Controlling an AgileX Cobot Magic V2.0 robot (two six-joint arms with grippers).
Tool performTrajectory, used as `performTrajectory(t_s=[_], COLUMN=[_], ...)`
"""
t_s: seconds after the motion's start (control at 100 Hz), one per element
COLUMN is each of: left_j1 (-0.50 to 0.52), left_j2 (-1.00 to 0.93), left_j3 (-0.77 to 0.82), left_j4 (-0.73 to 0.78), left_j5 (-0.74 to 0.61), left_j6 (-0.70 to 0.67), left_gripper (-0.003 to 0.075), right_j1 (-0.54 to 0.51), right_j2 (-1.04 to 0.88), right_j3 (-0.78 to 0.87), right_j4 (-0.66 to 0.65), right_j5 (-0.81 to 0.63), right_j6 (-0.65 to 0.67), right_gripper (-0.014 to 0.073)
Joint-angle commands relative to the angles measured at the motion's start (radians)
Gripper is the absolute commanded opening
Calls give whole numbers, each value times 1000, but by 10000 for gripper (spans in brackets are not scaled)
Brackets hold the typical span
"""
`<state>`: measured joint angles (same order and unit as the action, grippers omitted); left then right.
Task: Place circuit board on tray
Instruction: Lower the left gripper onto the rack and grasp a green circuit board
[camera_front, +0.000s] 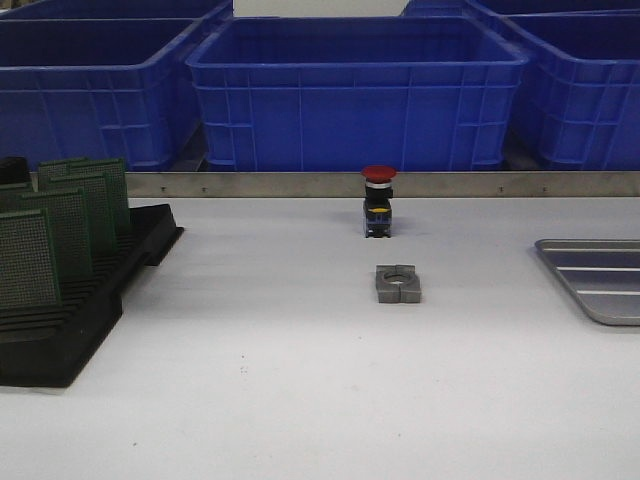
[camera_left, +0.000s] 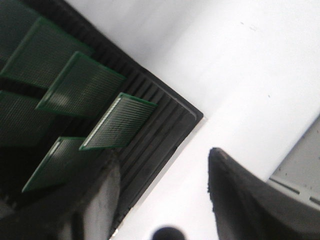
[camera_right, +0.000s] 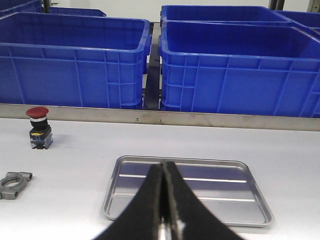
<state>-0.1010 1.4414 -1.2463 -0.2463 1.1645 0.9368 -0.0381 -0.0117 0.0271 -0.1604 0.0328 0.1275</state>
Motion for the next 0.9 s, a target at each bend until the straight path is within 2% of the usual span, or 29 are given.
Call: performTrajectory(t_s=[0.0,0.15,0.51,0.89], left_j1=[0,0,0,0], left_j2=[17,66,174,288], left_j3=[-64,-69,-69,-69], left_j4=[-35,-23,2,0], left_j5=[-11,-98,-139,-146], left_j6=[128,406,463,463], left_gripper=[365,365,365,365], right_j1=[-5,-5,-5,-5], right_j2=[-25,-25,-25,-25], right_j3=[-13,-13,-13,-13], right_j4=[-6,-6,-6,-6], right_j5=[-72,-72,-72,-72], right_j6=[-5,-5,-5,-5], right_gripper=[-60,-60,-60,-60])
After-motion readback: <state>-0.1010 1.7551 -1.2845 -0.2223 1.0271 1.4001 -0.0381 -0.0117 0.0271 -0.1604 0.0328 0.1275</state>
